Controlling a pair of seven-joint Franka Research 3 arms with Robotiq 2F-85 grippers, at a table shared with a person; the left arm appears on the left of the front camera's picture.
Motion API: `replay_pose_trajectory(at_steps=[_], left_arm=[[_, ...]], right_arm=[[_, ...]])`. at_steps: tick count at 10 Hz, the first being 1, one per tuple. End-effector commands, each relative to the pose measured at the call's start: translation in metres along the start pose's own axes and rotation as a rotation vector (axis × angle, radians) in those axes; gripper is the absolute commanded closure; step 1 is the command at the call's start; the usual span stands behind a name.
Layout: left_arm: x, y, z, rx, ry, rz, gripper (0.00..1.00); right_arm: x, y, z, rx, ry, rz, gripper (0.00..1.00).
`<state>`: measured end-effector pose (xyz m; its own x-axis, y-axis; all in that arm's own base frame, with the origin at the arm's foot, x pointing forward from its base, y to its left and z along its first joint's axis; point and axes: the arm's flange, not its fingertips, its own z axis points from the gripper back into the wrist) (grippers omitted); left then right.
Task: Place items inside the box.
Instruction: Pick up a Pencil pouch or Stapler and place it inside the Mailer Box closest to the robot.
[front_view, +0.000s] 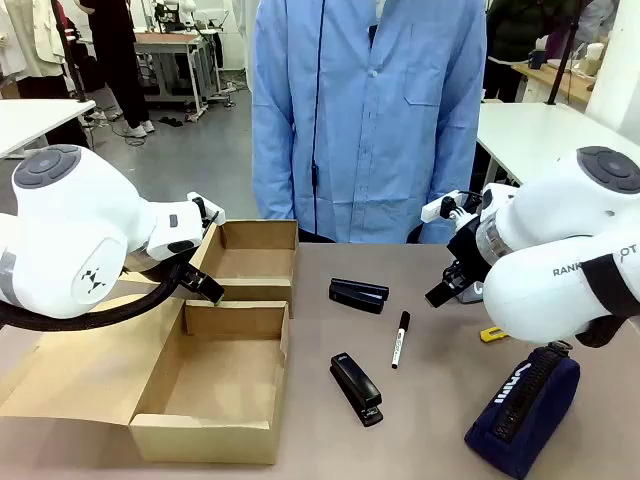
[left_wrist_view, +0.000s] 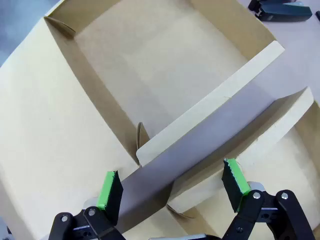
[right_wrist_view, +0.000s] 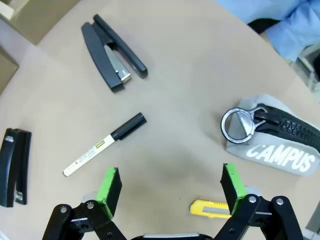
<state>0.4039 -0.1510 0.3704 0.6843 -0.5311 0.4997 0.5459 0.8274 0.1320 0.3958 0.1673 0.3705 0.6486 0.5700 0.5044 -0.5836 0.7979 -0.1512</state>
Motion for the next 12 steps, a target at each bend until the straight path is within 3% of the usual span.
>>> replay_pose_trajectory(at_steps=[1,12], left_arm=[[0.0,0.0,0.0,0.0,0.0,0.0,0.0],[0.0,0.0,0.0,0.0,0.0,0.0,0.0]], right_arm=[[0.0,0.0,0.0,0.0,0.0,0.0,0.0],[0.0,0.0,0.0,0.0,0.0,0.0,0.0]])
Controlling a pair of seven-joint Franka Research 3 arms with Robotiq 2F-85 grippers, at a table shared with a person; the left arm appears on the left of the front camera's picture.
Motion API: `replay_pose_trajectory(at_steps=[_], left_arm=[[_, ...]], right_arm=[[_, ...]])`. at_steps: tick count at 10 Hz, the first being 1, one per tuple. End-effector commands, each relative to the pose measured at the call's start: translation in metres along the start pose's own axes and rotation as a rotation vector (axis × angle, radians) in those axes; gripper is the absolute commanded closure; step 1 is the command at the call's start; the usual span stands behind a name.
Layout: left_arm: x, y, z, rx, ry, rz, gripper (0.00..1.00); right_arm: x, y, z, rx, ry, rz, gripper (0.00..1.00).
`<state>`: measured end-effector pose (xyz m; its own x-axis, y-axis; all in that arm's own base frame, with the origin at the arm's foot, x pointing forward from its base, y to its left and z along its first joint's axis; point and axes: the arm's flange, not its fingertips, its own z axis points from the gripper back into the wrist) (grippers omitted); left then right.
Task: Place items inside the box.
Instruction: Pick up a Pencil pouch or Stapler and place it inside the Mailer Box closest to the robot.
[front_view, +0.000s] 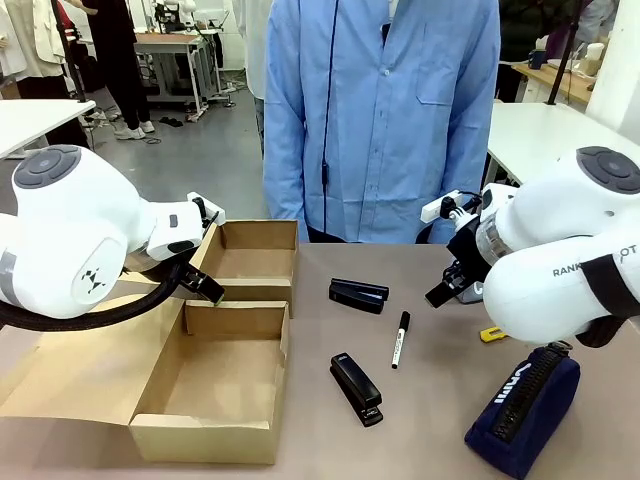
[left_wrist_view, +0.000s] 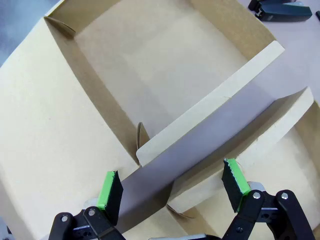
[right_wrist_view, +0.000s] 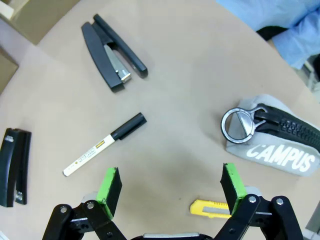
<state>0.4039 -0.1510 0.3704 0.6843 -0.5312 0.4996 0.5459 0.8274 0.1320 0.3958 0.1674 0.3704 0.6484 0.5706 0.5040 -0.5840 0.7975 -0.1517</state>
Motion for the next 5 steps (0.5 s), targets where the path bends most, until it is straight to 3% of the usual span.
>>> replay_pose_trajectory(at_steps=[1,3,4,5], left_arm=[[0.0,0.0,0.0,0.0,0.0,0.0,0.0],[0.0,0.0,0.0,0.0,0.0,0.0,0.0],[0.005,0.0,0.017,-0.079,-0.015,-0.001,0.0],[0.013,-0.001,0.042,-0.109,0.031,0.087,0.0]], right_arm=[[0.0,0.0,0.0,0.0,-0.001,-0.001,0.0],[0.0,0.0,0.0,0.0,0.0,0.0,0.0],[0.005,-0.003,0.011,0.034,0.025,-0.004,0.0],[0.011,-0.012,0.03,0.027,0.026,-0.07,0.0]])
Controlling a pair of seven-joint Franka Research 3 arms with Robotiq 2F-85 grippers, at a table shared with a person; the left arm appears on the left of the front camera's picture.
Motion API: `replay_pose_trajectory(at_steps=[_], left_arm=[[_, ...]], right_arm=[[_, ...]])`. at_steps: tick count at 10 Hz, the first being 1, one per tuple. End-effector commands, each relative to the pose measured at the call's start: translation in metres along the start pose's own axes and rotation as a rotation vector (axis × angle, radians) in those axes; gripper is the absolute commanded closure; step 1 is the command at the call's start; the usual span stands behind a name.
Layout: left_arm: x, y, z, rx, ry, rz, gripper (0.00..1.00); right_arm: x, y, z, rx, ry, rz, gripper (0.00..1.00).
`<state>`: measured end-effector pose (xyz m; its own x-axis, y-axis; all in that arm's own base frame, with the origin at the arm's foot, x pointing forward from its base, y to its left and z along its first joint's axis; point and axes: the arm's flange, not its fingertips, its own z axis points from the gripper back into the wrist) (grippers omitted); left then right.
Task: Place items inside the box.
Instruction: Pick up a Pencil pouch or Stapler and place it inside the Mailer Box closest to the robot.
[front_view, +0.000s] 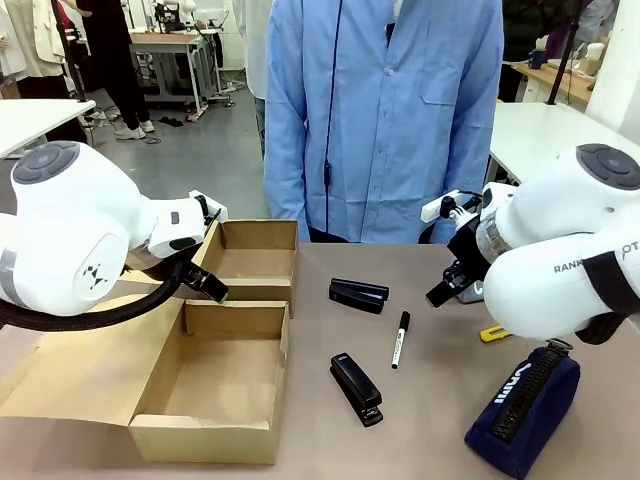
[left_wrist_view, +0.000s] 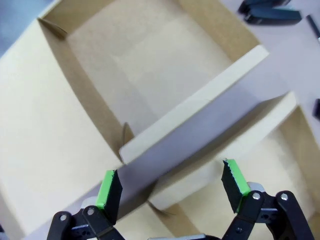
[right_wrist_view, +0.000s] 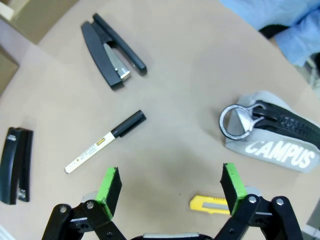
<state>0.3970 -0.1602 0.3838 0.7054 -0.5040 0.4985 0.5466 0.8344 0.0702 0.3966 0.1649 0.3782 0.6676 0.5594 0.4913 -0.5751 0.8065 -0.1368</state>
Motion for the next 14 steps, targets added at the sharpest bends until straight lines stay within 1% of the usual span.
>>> replay_pose_trajectory(at_steps=[1,2,3,4,5,6,7,8,9,10,11,12,13,14], left_arm=[[0.016,0.004,0.065,-0.117,0.028,0.158,0.0],[0.022,0.003,0.096,-0.171,0.009,0.198,0.0],[0.021,0.007,0.121,-0.22,0.001,0.231,0.0],[0.015,0.015,0.143,-0.346,0.056,0.227,0.0],[0.001,0.04,0.166,-0.451,0.07,0.281,0.0],[-0.016,0.077,0.178,-0.521,0.076,0.402,0.0],[-0.038,0.122,0.187,-0.598,0.061,0.536,0.0],[-0.069,0.167,0.197,-0.685,0.006,0.663,0.0],[-0.109,0.218,0.203,-0.754,-0.08,0.829,0.0],[-0.151,0.251,0.202,-0.833,-0.159,0.972,0.0],[-0.19,0.268,0.203,-0.883,-0.27,1.084,0.0],[-0.221,0.264,0.198,-0.917,-0.373,1.195,0.0],[-0.234,0.236,0.186,-0.931,-0.437,1.278,0.0],[-0.229,0.202,0.172,-0.917,-0.473,1.344,0.0]], right_arm=[[0.013,-0.022,0.054,0.034,0.028,-0.202,0.0],[0.011,-0.037,0.083,0.068,0.05,-0.321,0.0],[0.003,-0.051,0.111,0.142,0.05,-0.42,0.0],[-0.012,-0.067,0.137,0.266,0.101,-0.521,0.0],[-0.04,-0.094,0.165,0.468,0.071,-0.618,0.0],[-0.07,-0.126,0.181,0.53,-0.002,-0.755,0.0],[-0.102,-0.156,0.196,0.594,-0.073,-0.853,0.0],[-0.135,-0.184,0.208,0.661,-0.149,-0.958,0.0],[-0.173,-0.209,0.213,0.696,-0.266,-1.046,0.0],[-0.204,-0.229,0.214,0.742,-0.328,-1.115,0.0],[-0.234,-0.245,0.208,0.767,-0.37,-1.206,0.0],[-0.265,-0.257,0.201,0.779,-0.433,-1.295,0.0],[-0.299,-0.266,0.19,0.796,-0.515,-1.378,0.0],[-0.321,-0.267,0.182,0.793,-0.591,-1.407,0.0]])
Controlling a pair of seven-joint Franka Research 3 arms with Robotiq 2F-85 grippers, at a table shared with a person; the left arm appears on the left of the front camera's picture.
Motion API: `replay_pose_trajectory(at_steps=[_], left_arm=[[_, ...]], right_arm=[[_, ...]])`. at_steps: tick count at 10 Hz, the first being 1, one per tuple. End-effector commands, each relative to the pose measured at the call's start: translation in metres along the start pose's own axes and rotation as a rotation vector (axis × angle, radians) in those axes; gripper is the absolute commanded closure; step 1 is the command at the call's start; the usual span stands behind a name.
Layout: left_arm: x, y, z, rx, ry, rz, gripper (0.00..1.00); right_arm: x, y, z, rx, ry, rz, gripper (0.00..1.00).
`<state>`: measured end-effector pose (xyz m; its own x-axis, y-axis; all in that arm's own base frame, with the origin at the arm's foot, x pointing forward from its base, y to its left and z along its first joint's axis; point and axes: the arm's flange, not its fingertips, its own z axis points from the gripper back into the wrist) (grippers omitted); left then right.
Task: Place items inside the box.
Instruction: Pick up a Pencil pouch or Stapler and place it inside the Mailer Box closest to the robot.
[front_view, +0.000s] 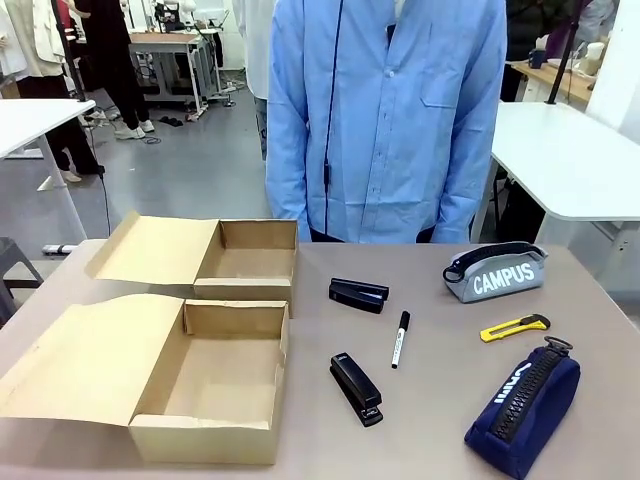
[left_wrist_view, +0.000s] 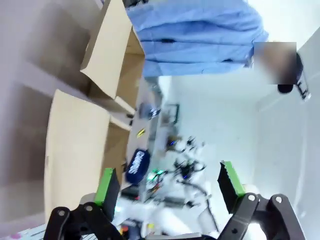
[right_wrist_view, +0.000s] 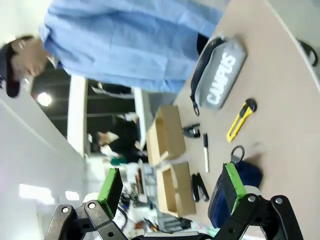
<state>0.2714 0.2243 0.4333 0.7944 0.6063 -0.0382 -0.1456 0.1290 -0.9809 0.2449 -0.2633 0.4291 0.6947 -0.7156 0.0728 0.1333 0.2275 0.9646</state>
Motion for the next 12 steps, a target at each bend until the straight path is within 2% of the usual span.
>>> replay_pose_trajectory(at_steps=[1,2,9,11,12], left_arm=[[-0.058,-0.012,-0.084,0.024,-0.112,0.014,0.0],[0.0,0.0,0.0,0.0,0.0,0.0,0.0],[0.0,0.0,0.0,0.0,0.0,0.0,0.0],[0.0,0.0,0.0,0.0,0.0,0.0,0.0],[0.0,0.0,0.0,0.0,0.0,0.0,0.0]], right_arm=[[0.0,-0.022,-0.009,0.01,-0.054,0.028,0.0],[0.0,0.0,0.0,0.0,0.0,0.0,0.0],[-0.001,-0.005,-0.003,-0.02,0.013,0.002,0.0],[-0.032,0.03,-0.058,-0.104,0.194,0.234,0.0],[-0.057,0.045,-0.083,-0.193,0.294,0.36,0.0]])
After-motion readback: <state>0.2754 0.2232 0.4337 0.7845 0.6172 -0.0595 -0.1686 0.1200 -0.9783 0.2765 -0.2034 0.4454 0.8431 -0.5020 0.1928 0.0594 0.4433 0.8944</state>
